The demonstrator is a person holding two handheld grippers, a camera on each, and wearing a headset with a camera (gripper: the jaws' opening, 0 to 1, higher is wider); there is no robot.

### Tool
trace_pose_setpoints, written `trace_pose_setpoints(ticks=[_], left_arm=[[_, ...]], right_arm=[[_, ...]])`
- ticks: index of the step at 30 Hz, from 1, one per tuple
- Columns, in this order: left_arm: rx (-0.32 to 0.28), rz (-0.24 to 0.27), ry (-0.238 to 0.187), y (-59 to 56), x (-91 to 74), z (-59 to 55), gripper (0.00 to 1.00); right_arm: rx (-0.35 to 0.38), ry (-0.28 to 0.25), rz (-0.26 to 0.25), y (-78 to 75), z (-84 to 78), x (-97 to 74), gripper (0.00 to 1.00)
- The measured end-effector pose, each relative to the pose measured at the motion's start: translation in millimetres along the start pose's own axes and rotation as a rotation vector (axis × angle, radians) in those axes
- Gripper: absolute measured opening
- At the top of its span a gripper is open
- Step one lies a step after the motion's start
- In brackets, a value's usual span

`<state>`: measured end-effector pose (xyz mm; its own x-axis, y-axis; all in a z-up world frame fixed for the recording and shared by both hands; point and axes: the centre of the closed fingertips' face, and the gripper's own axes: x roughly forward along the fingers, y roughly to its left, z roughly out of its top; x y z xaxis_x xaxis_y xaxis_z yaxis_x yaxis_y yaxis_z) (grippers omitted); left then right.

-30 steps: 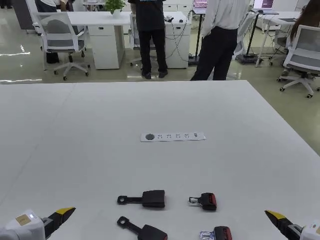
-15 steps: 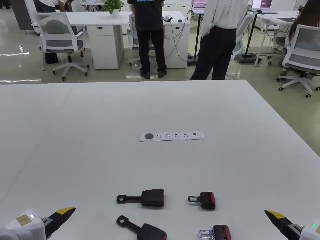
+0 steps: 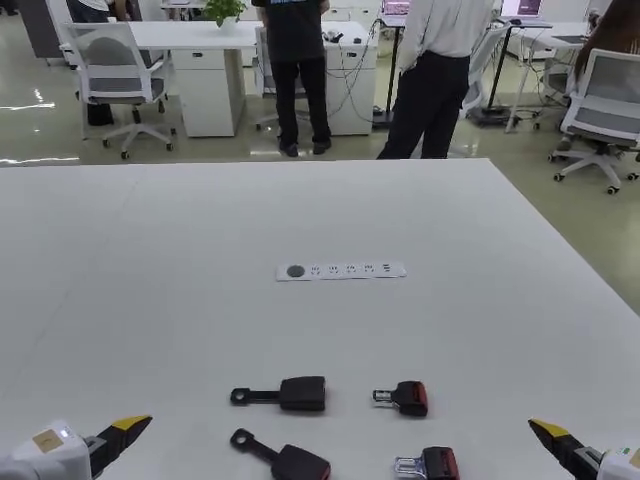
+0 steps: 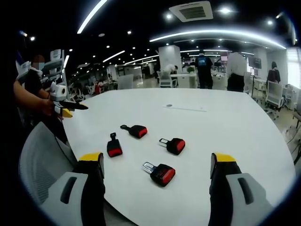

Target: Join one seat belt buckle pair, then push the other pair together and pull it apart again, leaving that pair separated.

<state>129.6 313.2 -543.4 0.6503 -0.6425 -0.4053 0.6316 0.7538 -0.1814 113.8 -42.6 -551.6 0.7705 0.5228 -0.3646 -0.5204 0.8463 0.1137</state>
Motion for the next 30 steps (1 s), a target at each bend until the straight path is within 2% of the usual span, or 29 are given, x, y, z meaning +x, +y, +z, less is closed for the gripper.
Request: trace_pose_setpoints(ticks=[7, 14, 20, 30], left_arm=[[0.000, -0.005, -0.006, -1.5, 5.1, 5.3, 0.94], [0.002, -0.009, -0.002, 2.9, 6.8, 4.4, 0.94], [0.001, -0.010, 0.008, -2.1, 7.8, 4.7, 0.93], [0.002, -0.013, 0.023, -0.2, 11.5, 2.7, 0.93]], right_arm=[[-0.002, 0.003, -0.008, -2.7, 0.6, 1.7, 0.95], [0.002, 0.006, -0.011, -4.1, 0.7, 3.7, 0.95], [0.001, 0.015, -0.007, -4.9, -0.1, 7.7, 0.94], [-0.001, 0.028, 0.002, -3.8, 1.0, 13.3, 0.94]])
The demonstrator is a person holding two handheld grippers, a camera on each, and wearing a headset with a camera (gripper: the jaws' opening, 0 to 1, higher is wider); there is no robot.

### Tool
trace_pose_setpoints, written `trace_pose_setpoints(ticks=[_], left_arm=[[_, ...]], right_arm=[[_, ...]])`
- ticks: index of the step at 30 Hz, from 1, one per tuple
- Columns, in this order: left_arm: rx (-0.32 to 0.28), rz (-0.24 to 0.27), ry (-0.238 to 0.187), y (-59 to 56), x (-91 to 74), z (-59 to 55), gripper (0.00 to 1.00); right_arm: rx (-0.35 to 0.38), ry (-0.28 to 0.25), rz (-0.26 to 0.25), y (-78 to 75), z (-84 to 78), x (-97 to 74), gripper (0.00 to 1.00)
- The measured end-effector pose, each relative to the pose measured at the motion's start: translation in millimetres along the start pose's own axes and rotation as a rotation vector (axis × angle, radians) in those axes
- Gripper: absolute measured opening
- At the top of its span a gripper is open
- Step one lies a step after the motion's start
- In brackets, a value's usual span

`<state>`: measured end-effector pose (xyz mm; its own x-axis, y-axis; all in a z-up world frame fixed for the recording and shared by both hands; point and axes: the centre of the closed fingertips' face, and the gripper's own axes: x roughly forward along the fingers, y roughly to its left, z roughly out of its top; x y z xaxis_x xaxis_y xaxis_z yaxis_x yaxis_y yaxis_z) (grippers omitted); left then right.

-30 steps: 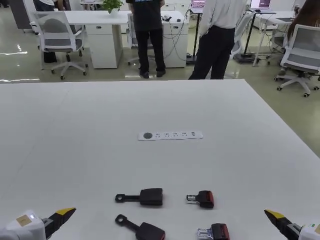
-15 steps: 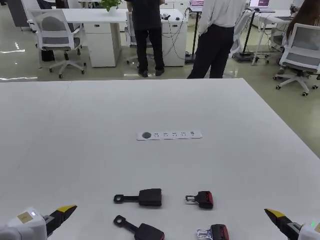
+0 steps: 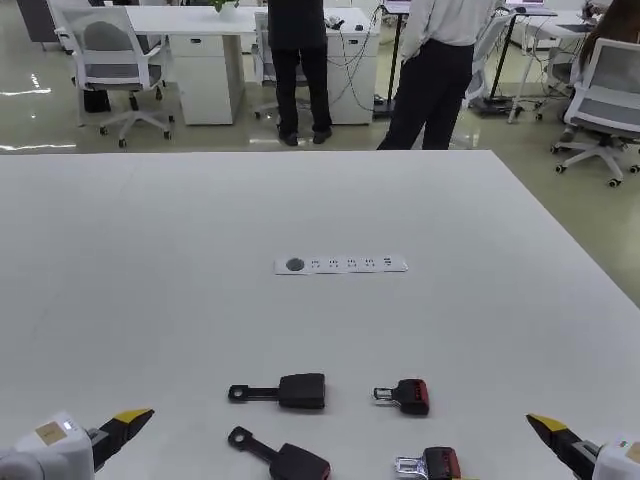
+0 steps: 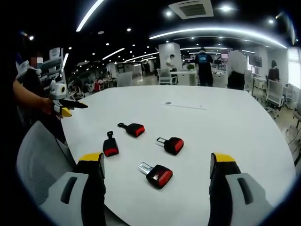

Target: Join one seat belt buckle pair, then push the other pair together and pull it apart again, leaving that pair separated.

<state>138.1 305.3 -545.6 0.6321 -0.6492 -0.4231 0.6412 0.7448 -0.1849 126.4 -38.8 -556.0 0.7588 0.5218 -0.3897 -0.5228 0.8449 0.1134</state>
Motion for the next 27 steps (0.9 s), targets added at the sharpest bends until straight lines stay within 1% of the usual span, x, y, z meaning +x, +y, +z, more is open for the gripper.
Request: trace_pose_setpoints(ticks=[4, 6, 8, 10, 12, 16, 21, 27], left_arm=[[0.001, -0.003, 0.003, -1.4, 2.0, 1.0, 0.93], [0.004, -0.007, 0.008, 1.4, 3.9, -0.9, 0.93], [0.004, -0.009, 0.009, 1.4, 5.5, -0.8, 0.93], [0.007, -0.012, 0.011, -2.1, 7.2, 0.6, 0.93], [0.007, -0.015, 0.014, -0.4, 8.9, -0.5, 0.93], [0.010, -0.020, 0.018, 0.0, 12.5, 0.9, 0.93], [0.019, -0.030, 0.030, 2.1, 16.5, -3.2, 0.92], [0.029, -0.047, 0.046, -1.4, 22.0, -8.1, 0.93]], right_arm=[[-0.005, 0.005, 0.005, -0.8, -1.4, 2.0, 0.93], [-0.002, 0.007, 0.008, -1.8, -1.9, 3.0, 0.93], [-0.005, 0.010, 0.009, -2.8, -3.3, 4.3, 0.93], [-0.006, 0.016, 0.012, -3.4, -5.3, 6.0, 0.93], [-0.009, 0.019, 0.013, -4.2, -6.6, 7.4, 0.93], [-0.016, 0.029, 0.022, -3.3, -8.2, 11.1, 0.93], [-0.028, 0.040, 0.036, -3.0, -12.1, 17.1, 0.91], [-0.036, 0.057, 0.049, -1.1, -13.1, 23.9, 0.91]])
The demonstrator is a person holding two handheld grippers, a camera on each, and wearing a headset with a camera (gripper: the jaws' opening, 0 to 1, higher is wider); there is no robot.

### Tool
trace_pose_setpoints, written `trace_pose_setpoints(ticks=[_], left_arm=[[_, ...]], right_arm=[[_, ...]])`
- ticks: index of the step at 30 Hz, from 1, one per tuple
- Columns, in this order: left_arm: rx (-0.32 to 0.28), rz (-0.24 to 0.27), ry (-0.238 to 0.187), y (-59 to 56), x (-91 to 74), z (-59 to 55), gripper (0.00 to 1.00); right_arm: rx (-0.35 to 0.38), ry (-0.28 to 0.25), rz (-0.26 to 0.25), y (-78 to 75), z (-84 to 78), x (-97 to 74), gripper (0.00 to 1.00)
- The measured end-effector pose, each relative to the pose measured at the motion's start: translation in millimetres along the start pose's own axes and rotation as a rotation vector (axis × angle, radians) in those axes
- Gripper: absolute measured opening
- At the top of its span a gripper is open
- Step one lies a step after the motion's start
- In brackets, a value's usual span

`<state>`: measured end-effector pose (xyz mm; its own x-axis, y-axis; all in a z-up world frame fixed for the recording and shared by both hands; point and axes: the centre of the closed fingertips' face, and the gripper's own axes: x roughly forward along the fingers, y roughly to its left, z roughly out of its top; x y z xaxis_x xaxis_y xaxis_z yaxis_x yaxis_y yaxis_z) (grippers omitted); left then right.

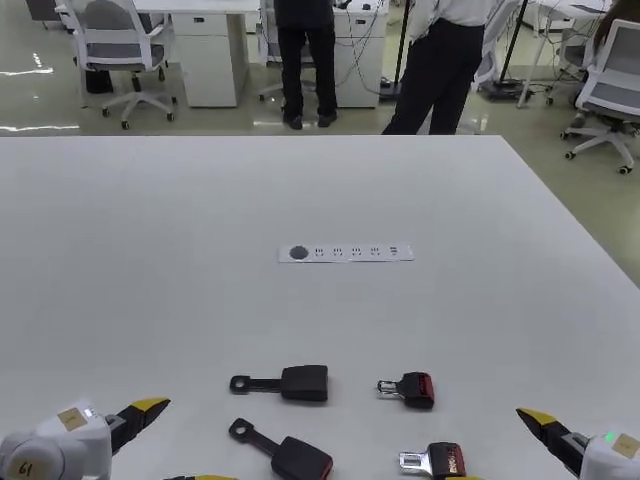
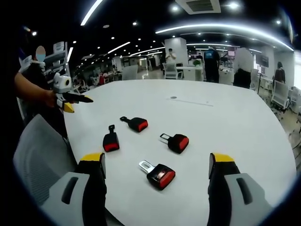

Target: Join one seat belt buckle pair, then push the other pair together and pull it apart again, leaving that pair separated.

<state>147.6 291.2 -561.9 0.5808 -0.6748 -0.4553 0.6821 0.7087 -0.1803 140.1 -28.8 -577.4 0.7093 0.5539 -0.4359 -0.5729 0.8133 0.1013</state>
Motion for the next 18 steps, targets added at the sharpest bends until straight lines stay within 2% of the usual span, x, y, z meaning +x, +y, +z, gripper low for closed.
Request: trace_pose_setpoints(ticks=[3, 18], left_arm=[[0.001, -0.006, 0.008, 1.6, 1.2, -6.1, 0.92], [0.046, -0.043, 0.053, 3.2, 12.3, -15.1, 0.91]], right_arm=[[-0.008, 0.011, 0.008, 1.0, -1.0, 4.1, 0.91], [-0.045, 0.058, 0.051, 0.6, -6.4, 24.3, 0.89]])
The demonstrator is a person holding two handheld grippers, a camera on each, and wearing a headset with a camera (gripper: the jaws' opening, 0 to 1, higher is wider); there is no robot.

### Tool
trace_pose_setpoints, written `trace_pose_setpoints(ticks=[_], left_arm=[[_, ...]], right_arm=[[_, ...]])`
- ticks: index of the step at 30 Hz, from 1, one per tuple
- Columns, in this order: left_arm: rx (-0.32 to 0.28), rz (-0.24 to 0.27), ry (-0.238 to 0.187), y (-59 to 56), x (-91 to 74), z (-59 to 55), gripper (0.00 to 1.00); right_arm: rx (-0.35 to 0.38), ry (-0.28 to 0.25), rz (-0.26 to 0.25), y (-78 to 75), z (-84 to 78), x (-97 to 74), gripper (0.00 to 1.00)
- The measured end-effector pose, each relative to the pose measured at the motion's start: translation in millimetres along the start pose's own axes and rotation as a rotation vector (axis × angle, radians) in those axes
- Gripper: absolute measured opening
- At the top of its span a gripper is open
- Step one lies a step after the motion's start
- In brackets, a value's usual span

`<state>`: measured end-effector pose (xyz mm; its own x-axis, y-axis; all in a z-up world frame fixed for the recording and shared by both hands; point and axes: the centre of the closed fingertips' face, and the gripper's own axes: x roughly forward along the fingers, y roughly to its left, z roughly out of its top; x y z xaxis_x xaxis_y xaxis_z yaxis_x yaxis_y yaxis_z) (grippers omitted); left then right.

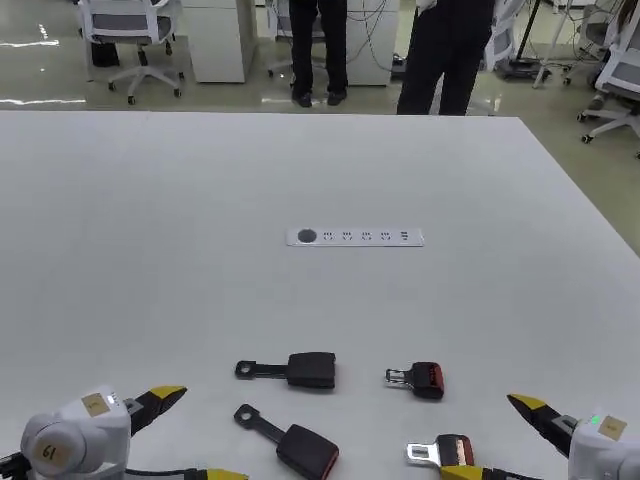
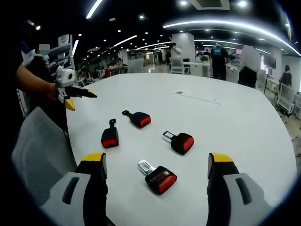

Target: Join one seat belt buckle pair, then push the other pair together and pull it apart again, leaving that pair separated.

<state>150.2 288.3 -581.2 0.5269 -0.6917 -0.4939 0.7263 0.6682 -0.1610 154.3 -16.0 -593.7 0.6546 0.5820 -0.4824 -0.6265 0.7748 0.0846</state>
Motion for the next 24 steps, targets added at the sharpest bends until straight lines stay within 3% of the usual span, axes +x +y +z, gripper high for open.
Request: trace_pose_setpoints(ticks=[7, 12, 24], left_arm=[[0.027, -0.031, 0.027, -0.4, 12.9, -6.1, 0.90], [0.069, -0.066, 0.059, -8.7, 19.9, -3.2, 0.89], [0.124, -0.111, 0.094, -10.3, 36.7, -8.0, 0.86]], right_arm=[[-0.015, 0.025, 0.021, -1.5, -6.5, 8.7, 0.89], [-0.026, 0.046, 0.041, 1.6, -8.8, 13.0, 0.88], [-0.046, 0.078, 0.076, 4.2, -10.1, 27.9, 0.87]])
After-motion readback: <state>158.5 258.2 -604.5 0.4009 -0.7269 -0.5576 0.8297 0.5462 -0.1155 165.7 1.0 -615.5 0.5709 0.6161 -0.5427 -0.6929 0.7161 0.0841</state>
